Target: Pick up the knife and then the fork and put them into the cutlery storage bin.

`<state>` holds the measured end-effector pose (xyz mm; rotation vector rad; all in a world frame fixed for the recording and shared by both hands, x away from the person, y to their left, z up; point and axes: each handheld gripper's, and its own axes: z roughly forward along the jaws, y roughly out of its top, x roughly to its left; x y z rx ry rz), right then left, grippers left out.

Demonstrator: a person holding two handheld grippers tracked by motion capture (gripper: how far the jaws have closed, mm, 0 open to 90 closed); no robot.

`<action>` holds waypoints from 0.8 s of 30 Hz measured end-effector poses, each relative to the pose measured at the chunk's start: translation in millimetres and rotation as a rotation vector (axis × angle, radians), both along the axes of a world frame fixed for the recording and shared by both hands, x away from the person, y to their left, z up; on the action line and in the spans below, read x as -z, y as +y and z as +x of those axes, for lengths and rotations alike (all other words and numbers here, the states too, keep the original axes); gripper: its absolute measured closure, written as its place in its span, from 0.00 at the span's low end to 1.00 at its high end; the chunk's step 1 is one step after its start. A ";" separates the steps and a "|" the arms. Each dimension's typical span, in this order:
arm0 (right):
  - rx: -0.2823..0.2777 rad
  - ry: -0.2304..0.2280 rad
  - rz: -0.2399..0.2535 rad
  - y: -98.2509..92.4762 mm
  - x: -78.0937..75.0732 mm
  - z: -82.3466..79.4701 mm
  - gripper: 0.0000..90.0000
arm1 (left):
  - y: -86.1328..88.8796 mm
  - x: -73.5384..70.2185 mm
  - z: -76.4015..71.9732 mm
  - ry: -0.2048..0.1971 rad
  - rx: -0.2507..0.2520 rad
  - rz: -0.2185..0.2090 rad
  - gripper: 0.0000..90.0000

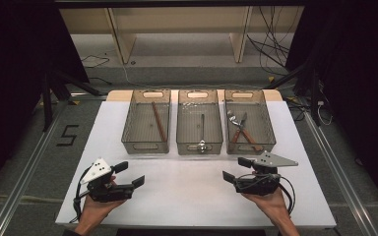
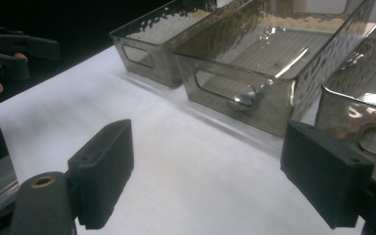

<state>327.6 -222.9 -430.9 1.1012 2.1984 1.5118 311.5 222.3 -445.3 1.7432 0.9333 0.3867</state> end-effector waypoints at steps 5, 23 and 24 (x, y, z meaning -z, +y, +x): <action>0.020 -0.018 0.013 -4.7 2.5 -6.4 0.22 | -1.1 -0.1 -0.6 0.003 0.012 -0.003 0.18; 0.017 -0.041 0.007 -5.3 5.1 -11.5 0.21 | -2.5 0.2 -1.3 0.000 0.021 -0.006 0.17; 0.017 -0.042 0.006 -5.3 5.2 -11.4 0.21 | -2.4 0.2 -1.2 0.000 0.020 -0.006 0.17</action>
